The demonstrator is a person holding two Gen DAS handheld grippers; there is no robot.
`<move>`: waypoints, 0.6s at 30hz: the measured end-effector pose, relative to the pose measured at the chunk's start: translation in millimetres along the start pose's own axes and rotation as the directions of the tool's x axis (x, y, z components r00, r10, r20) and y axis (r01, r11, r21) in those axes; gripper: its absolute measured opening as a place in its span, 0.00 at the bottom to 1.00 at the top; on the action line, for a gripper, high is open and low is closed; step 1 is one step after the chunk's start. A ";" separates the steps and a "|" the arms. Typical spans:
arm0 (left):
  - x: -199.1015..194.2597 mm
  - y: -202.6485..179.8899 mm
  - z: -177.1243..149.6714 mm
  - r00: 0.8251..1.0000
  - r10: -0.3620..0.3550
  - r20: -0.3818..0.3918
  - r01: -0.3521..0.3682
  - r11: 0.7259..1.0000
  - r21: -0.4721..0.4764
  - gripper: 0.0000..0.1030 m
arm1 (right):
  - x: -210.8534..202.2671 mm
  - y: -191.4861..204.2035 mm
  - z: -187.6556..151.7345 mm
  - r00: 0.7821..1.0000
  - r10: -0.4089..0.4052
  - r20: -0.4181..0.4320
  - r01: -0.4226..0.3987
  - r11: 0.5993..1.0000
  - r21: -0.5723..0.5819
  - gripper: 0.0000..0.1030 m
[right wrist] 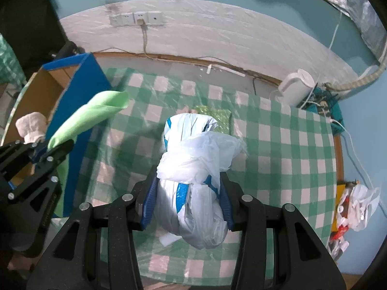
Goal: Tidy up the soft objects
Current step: 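Lift the green cloth with the left tool while the right tool carries the plastic bag over the box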
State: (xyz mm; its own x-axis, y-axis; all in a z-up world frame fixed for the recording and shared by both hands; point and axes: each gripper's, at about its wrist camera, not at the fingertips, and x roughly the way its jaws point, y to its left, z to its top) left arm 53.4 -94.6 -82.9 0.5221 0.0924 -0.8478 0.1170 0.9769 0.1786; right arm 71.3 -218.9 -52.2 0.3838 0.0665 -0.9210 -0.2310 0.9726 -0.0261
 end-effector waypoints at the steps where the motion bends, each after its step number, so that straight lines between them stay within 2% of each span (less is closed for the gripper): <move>1: -1.2 1.1 -0.4 1.000 0.001 0.003 -0.001 1.000 -0.001 0.07 | -3.1 4.2 2.4 1.000 0.006 0.007 -0.005 1.000 -0.009 0.43; 18: -34.7 53.5 -4.0 0.996 0.058 0.069 -0.054 0.997 -0.056 0.07 | -26.5 66.1 26.4 0.995 0.082 0.061 -0.074 0.990 -0.123 0.43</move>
State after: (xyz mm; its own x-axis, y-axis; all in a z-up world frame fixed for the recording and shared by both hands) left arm 38.2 -44.8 -45.9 0.5851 0.1353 -0.7996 0.0415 0.9797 0.1961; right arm 69.5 -150.5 -19.3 0.4178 0.1591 -0.8945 -0.3665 0.9304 -0.0056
